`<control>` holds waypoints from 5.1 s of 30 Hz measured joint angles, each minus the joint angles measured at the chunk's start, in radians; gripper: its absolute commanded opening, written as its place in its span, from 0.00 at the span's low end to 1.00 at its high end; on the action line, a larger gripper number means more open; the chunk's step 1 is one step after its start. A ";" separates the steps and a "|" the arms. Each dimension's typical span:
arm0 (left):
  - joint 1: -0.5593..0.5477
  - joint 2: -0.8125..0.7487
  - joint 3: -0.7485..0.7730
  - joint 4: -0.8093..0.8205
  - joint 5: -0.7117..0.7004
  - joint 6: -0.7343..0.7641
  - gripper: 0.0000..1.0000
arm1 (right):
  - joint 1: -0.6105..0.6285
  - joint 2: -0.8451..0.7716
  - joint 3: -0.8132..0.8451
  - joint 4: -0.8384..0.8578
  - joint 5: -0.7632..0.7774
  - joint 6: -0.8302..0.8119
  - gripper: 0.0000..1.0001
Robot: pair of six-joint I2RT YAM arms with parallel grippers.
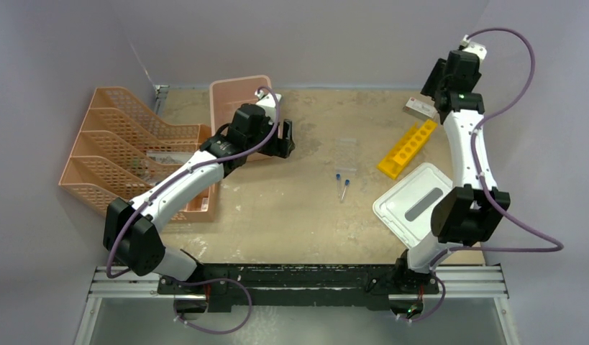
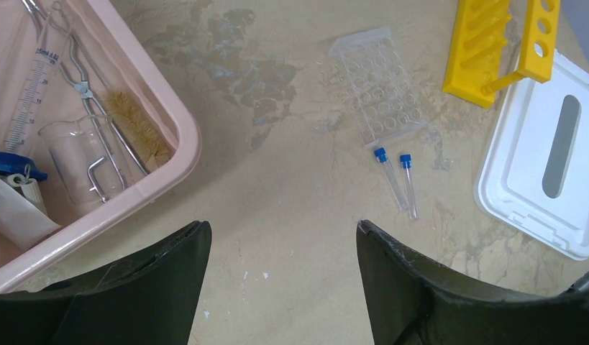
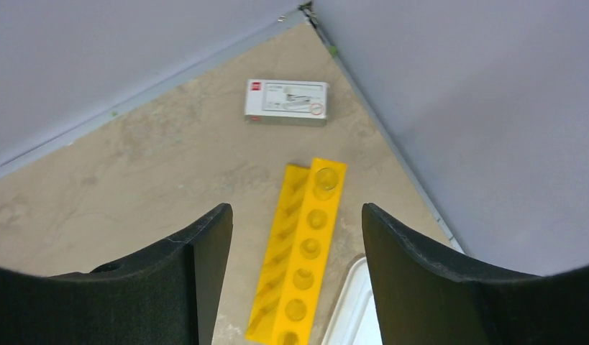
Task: Organize the chemistry lab equipment
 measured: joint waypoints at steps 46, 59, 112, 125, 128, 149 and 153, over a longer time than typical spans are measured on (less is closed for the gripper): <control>0.000 -0.061 -0.042 0.114 -0.085 -0.123 0.70 | 0.622 0.033 -0.641 0.001 -0.087 0.403 0.26; 0.000 -0.061 -0.042 0.114 -0.085 -0.123 0.70 | 0.622 0.090 -0.624 -0.003 -0.085 0.406 0.22; -0.069 0.347 0.138 0.829 0.398 -0.470 0.30 | 0.481 -0.314 -0.263 0.176 -0.320 0.482 0.10; -0.079 0.347 0.138 0.838 0.392 -0.415 0.00 | 0.472 -0.307 -0.286 0.200 -0.378 0.484 0.33; -0.079 0.347 0.139 0.814 0.395 -0.369 0.00 | 0.461 -0.301 -0.286 0.199 -0.401 0.483 0.66; -0.032 0.283 0.194 0.500 0.523 -0.038 0.00 | 0.259 -0.166 -0.276 0.217 -1.131 0.464 0.33; -0.024 0.269 0.199 0.456 0.541 0.008 0.00 | 0.254 -0.151 -0.258 0.200 -1.176 0.449 0.33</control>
